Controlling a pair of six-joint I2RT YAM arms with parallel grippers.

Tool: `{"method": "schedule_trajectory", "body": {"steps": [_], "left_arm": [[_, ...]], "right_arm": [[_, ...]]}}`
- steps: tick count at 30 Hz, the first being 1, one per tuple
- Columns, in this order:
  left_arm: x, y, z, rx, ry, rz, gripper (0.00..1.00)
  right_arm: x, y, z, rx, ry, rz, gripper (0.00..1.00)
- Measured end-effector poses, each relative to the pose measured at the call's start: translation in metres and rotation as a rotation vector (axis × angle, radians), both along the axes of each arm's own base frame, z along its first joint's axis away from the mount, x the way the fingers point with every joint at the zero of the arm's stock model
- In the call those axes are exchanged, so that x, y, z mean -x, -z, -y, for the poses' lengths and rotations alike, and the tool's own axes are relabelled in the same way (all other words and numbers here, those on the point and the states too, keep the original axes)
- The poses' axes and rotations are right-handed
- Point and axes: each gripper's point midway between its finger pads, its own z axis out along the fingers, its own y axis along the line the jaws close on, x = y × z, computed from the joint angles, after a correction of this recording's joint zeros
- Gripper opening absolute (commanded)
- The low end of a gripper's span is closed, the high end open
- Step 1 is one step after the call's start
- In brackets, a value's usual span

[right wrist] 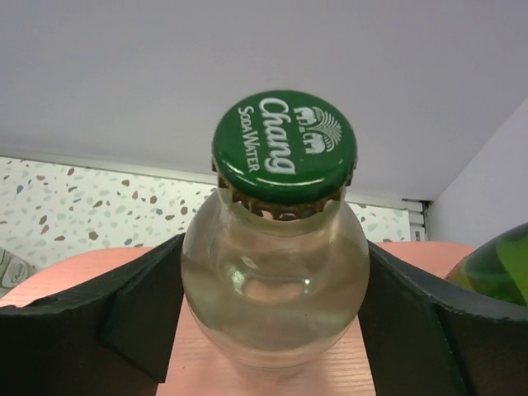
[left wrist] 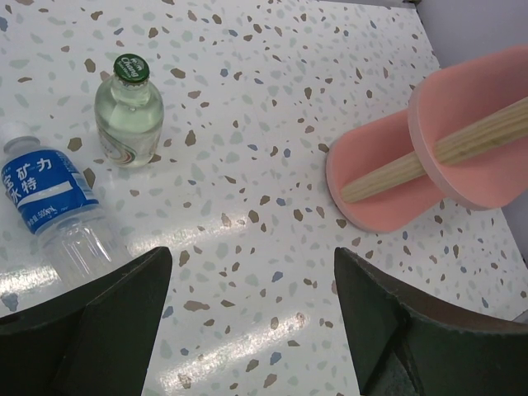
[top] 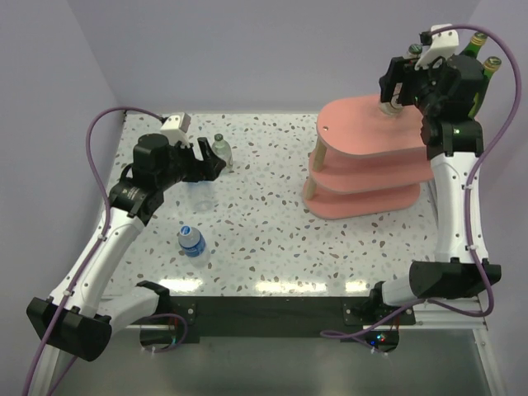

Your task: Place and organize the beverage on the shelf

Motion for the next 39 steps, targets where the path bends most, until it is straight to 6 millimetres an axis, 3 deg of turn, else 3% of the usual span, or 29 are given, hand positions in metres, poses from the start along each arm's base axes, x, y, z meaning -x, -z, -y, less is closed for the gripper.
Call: {"method": "schedule_trajectory", "body": {"steps": [9, 15, 24, 32, 35, 39], "left_arm": [[0.001, 0.0, 0.001, 0.003, 0.007, 0.0, 0.85], [0.002, -0.003, 0.001, 0.005, 0.007, 0.007, 0.85], [0.003, -0.004, 0.0, 0.007, 0.006, 0.012, 0.85], [-0.002, -0.005, -0.001, -0.01, 0.0, 0.017, 0.85], [-0.009, -0.007, 0.0, -0.021, 0.0, 0.026, 0.85], [-0.022, -0.005, -0.001, -0.035, -0.006, 0.028, 0.85]], "right_arm": [[0.014, -0.034, -0.002, 0.006, -0.007, 0.107, 0.92], [0.017, -0.041, -0.004, 0.018, -0.023, 0.124, 0.93], [0.036, -0.081, -0.008, 0.065, -0.052, 0.226, 0.92], [0.082, -0.126, -0.025, 0.2, -0.159, 0.363, 0.92], [0.107, -0.132, -0.037, 0.303, -0.239, 0.41, 0.99], [0.146, -0.128, -0.056, 0.435, -0.371, 0.453, 0.99]]}}
